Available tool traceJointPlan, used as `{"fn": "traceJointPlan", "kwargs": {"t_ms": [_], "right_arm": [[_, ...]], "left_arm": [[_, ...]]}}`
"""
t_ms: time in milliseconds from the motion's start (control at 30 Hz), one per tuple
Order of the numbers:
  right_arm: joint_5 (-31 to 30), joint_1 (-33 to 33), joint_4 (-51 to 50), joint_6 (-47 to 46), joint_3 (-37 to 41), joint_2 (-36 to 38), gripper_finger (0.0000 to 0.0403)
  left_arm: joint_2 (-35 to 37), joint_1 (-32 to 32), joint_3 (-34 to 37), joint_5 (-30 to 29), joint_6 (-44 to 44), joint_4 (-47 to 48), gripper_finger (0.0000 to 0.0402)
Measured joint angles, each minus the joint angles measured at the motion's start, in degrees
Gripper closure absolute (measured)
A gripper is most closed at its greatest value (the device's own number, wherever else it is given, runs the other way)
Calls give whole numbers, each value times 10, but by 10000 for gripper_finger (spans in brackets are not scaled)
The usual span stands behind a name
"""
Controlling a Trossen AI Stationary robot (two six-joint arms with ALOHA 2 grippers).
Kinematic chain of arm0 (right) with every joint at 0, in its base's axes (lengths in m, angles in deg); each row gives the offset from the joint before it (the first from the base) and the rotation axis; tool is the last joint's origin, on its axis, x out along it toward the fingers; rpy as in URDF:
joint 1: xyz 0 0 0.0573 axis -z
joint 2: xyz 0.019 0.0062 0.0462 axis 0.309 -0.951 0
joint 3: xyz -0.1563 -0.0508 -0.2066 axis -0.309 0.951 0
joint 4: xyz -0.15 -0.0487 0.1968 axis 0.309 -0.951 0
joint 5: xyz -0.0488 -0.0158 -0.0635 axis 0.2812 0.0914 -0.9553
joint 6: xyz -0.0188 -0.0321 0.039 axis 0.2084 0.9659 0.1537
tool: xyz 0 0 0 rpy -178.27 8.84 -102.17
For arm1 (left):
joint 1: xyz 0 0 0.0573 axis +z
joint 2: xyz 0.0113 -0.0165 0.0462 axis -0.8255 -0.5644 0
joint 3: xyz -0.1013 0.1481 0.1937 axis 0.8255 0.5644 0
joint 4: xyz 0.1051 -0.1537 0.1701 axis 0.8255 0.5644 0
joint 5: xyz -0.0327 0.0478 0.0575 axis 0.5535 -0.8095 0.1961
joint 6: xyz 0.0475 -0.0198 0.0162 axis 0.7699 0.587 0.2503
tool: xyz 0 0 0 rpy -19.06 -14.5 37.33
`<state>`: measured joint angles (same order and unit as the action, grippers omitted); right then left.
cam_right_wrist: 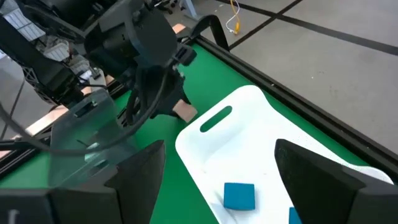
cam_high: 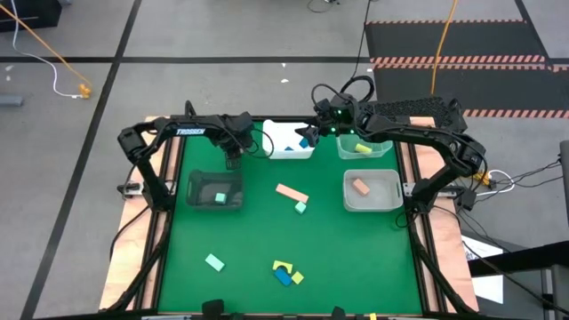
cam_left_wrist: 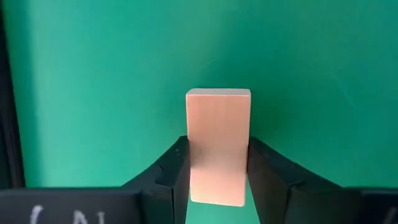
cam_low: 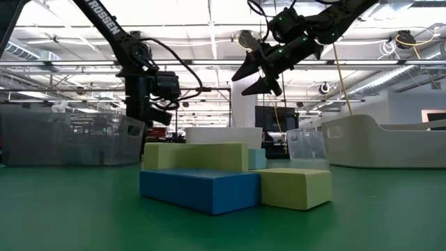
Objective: Sort & place blocks by color
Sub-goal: Put the top brown block into the gray bin
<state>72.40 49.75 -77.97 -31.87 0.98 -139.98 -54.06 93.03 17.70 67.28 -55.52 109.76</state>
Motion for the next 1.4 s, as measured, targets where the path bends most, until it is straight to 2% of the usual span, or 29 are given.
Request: {"fn": "traceJointPlan", "kwargs": {"t_ms": [267, 367, 500, 667, 833, 1000, 1400], "right_arm": [[1, 0, 2, -28, 0, 0, 110], [22, 0, 4, -27, 0, 0, 110], [68, -4, 34, -15, 0, 0, 110], [114, -24, 105, 33, 0, 0, 110], [136, -57, 173, 101, 0, 0, 110], [133, -80, 190, 148, 1, 0, 110], [118, -91, 205, 125, 1, 0, 110]], "left_arm": [[102, -2, 2, 5, -123, -40, 276], [151, -12, 1, 6, -180, -67, 276], [204, -46, 0, 33, -252, -115, 276], [236, -121, 0, 41, -306, -224, 276], [236, -195, 0, 28, -323, -325, 276], [231, -245, 0, -48, -323, -353, 276], [232, -271, -1, -51, -270, -399, 276]]}}
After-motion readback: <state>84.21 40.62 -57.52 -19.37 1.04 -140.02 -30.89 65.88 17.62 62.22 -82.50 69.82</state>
